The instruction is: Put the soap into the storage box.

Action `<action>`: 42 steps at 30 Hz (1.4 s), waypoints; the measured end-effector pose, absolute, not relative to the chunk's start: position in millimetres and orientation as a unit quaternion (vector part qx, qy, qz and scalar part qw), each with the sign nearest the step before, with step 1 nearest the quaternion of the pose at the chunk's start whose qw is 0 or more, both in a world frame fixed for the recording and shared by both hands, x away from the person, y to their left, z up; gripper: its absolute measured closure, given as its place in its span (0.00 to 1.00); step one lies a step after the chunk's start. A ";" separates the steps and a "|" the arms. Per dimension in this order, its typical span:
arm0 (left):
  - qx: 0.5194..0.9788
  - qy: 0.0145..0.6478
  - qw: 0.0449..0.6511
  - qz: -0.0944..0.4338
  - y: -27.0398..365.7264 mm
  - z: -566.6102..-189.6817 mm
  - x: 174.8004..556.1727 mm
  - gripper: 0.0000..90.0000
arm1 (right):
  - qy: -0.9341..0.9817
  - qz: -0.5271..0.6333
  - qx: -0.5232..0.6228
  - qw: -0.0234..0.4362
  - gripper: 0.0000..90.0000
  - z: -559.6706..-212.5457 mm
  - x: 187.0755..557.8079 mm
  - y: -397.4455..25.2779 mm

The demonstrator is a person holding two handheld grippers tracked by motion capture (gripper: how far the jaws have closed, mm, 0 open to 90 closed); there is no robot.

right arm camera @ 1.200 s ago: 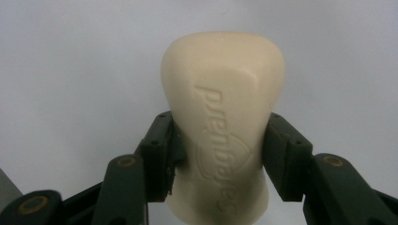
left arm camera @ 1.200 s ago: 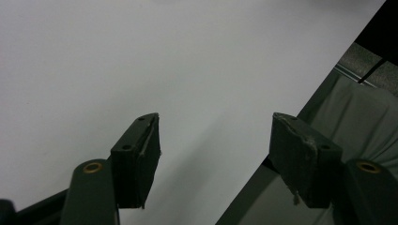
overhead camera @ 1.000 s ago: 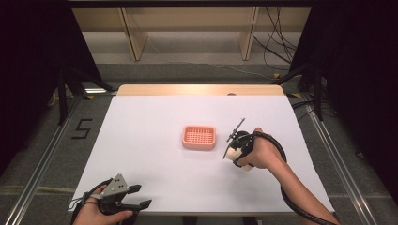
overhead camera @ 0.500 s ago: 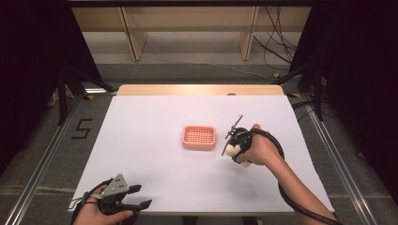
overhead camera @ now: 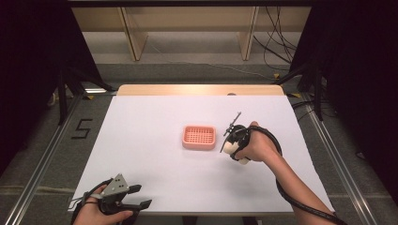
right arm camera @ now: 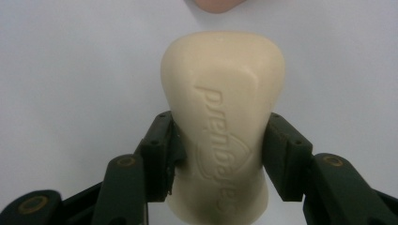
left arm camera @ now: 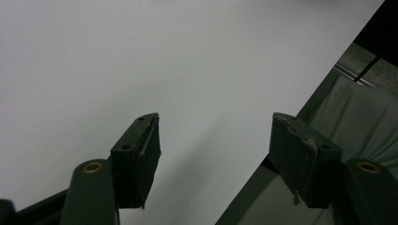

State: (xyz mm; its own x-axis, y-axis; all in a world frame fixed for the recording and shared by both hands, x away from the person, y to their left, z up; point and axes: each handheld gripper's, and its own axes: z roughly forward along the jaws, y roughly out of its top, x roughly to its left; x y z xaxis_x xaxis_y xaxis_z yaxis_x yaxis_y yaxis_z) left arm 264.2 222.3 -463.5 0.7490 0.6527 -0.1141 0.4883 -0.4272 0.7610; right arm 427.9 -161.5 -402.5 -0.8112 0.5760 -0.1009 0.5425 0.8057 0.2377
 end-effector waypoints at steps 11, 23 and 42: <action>0.838 0.340 0.414 0.100 222.2 -463.4 264.2 0.37 | 0.946 0.100 0.297 0.084 0.56 -401.0 430.5 -158.1; 0.839 0.339 0.414 0.100 222.4 -463.1 264.2 0.37 | 0.953 0.107 0.266 0.096 0.56 -399.3 437.1 -157.3; 0.839 0.337 0.415 0.103 222.6 -462.6 264.5 0.37 | 0.948 0.112 0.277 0.106 0.56 -396.5 440.0 -152.1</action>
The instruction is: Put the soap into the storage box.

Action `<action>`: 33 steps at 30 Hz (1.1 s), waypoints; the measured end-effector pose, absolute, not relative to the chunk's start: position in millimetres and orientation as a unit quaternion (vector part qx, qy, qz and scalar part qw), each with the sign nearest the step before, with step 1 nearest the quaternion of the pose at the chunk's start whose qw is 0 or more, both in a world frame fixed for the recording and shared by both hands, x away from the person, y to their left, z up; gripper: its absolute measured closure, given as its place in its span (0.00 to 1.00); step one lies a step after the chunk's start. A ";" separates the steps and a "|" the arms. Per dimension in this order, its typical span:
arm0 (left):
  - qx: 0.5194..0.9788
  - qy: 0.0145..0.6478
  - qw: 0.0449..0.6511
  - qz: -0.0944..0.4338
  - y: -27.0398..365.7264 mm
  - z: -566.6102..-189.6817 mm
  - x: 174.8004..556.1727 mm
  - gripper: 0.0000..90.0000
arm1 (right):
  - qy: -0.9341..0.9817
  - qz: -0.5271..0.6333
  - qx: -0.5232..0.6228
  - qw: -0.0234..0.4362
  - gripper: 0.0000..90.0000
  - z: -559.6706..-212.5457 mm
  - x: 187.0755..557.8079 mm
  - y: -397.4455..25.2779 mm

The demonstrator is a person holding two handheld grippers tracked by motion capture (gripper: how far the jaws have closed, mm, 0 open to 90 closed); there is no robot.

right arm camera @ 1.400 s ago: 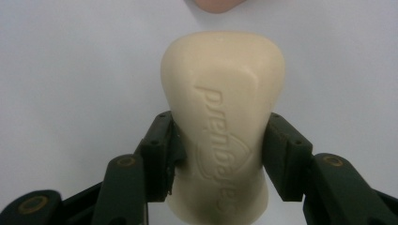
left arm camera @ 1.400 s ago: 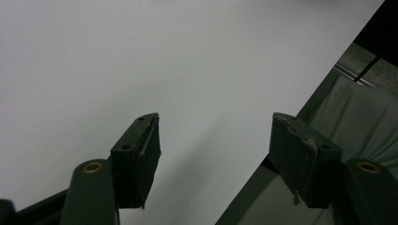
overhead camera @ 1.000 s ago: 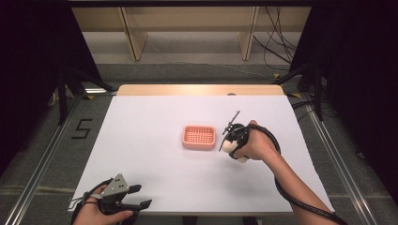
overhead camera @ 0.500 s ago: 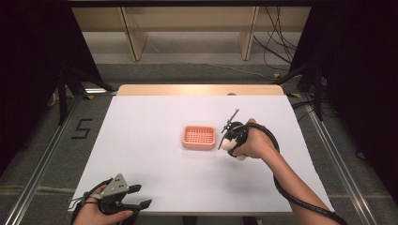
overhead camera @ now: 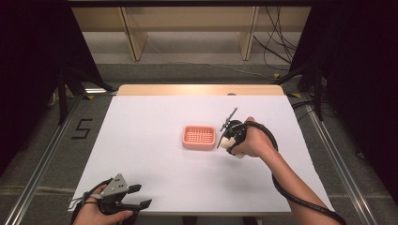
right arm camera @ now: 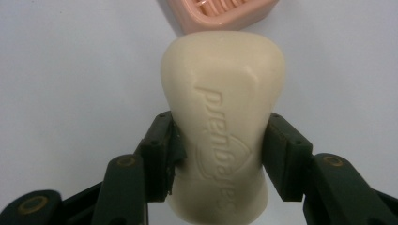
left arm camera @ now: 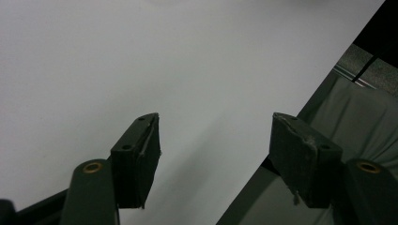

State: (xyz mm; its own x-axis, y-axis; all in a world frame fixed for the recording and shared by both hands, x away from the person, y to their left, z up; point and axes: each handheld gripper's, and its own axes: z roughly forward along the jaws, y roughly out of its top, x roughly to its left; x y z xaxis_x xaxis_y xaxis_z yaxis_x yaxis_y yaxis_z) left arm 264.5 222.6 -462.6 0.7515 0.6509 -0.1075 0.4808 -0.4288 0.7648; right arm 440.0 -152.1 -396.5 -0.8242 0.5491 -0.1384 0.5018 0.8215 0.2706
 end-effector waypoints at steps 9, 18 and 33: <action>0.835 0.349 0.415 0.097 221.6 -462.7 263.1 0.37 | 0.950 0.113 0.270 0.107 0.56 -396.0 442.3 -150.0; 0.833 0.347 0.421 0.093 220.6 -462.9 262.8 0.37 | 0.950 0.116 0.268 0.112 0.56 -395.1 443.7 -148.0; 0.839 0.333 0.417 0.100 221.9 -462.3 263.7 0.37 | 0.950 0.117 0.264 0.114 0.56 -393.1 447.6 -142.1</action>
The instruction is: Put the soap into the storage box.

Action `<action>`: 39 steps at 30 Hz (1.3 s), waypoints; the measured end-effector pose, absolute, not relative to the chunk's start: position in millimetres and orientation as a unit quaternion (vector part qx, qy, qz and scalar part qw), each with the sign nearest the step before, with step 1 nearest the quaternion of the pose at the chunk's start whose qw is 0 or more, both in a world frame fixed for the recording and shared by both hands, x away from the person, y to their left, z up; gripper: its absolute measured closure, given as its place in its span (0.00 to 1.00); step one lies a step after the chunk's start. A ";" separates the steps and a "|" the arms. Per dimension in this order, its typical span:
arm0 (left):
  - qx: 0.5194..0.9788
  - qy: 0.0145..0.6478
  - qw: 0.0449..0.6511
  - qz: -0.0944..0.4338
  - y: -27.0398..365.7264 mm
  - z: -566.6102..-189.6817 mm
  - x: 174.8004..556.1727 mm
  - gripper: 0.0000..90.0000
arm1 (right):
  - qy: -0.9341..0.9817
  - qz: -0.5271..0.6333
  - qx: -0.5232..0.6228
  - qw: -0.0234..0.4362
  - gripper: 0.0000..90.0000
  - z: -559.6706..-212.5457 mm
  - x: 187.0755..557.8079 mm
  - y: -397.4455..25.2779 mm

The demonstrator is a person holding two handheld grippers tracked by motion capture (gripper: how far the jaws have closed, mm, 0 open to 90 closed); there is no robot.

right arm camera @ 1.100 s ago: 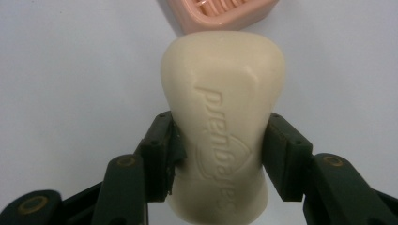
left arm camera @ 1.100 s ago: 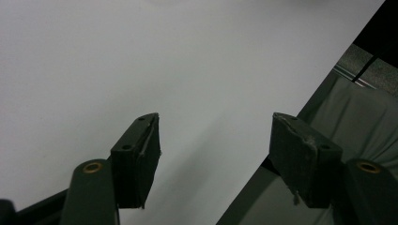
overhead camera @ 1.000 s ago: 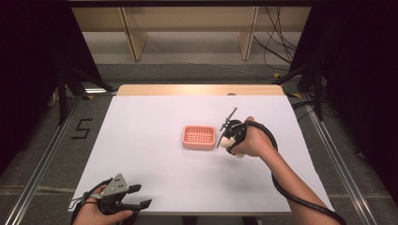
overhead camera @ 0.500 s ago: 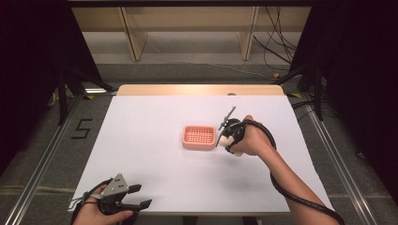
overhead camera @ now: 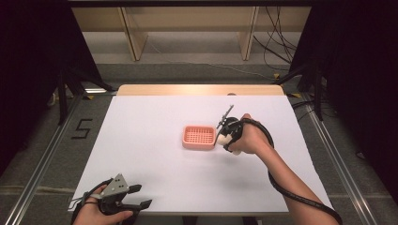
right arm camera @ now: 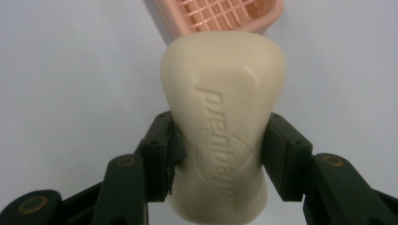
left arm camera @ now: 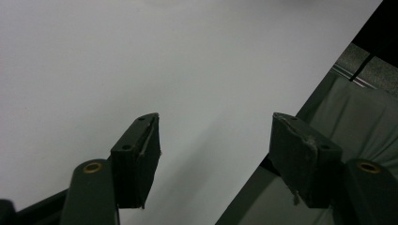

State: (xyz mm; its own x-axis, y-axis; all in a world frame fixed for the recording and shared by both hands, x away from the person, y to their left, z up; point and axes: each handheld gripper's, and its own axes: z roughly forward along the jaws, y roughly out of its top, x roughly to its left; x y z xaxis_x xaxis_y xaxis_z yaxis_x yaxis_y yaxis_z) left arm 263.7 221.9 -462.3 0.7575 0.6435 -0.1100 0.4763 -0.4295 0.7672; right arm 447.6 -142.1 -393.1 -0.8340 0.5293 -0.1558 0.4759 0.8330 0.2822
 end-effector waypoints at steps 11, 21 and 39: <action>0.839 0.334 0.418 0.100 221.7 -462.5 263.7 0.37 | 0.951 0.117 0.261 0.115 0.56 -390.8 451.7 -137.5; 0.841 0.333 0.414 0.101 222.1 -462.1 264.2 0.37 | 0.952 0.118 0.258 0.119 0.56 -387.8 456.1 -135.7; 0.835 0.339 0.422 0.098 221.0 -462.8 263.4 0.37 | 0.952 0.119 0.254 0.122 0.56 -388.1 461.7 -129.3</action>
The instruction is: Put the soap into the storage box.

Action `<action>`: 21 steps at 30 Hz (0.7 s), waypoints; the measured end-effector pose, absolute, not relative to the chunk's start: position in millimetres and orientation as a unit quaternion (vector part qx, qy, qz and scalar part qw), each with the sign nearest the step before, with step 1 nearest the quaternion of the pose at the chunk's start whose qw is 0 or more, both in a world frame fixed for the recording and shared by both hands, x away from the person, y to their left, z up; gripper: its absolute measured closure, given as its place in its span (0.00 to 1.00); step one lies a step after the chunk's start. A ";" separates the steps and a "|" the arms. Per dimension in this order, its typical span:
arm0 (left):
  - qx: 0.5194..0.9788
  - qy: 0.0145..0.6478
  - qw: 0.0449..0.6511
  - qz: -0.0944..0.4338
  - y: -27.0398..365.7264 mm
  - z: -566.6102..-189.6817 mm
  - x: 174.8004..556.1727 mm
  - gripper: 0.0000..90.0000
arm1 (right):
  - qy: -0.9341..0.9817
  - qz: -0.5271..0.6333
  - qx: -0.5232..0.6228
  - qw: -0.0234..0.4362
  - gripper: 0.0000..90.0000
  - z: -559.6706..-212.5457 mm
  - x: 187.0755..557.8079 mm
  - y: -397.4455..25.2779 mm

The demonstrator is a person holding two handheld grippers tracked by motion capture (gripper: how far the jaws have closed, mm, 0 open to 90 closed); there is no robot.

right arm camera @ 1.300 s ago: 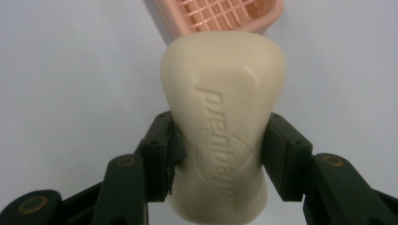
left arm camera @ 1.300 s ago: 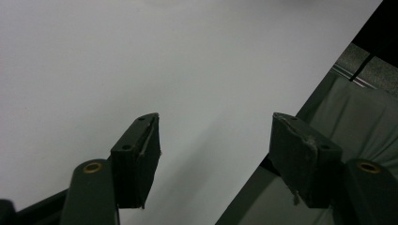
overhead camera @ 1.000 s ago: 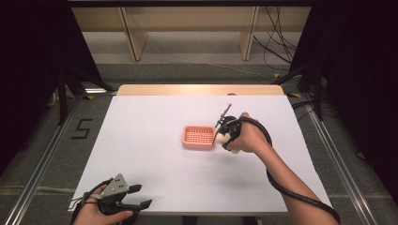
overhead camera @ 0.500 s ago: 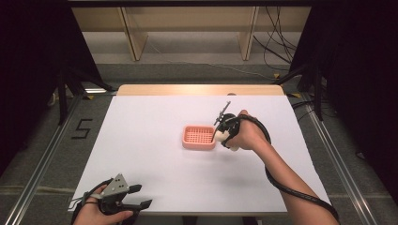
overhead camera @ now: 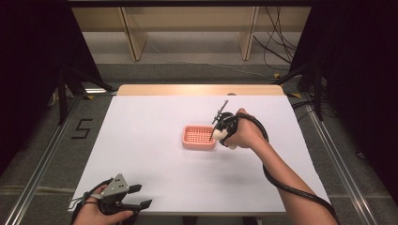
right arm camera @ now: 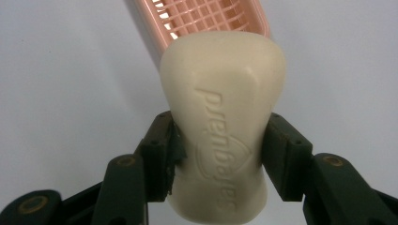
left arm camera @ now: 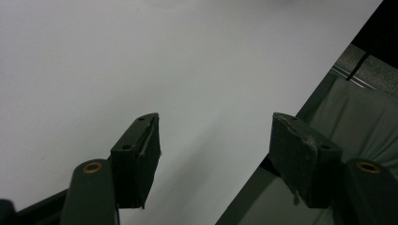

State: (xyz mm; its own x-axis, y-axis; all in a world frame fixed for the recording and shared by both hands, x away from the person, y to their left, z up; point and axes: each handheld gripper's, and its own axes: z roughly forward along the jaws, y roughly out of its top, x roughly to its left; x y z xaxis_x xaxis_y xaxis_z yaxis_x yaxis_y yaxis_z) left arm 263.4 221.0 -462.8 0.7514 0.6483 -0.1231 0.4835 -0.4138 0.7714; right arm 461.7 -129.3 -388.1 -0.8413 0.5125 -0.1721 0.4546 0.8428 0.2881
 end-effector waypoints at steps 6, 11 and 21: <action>0.839 0.334 0.418 0.099 221.9 -462.2 263.9 0.37 | 0.953 0.119 0.248 0.125 0.56 -387.5 463.1 -126.7; 0.837 0.338 0.420 0.096 221.3 -462.0 263.3 0.37 | 0.953 0.122 0.248 0.124 0.56 -387.4 464.2 -125.4; 0.842 0.332 0.414 0.099 222.3 -461.5 263.8 0.37 | 0.953 0.125 0.243 0.129 0.56 -388.3 465.7 -123.5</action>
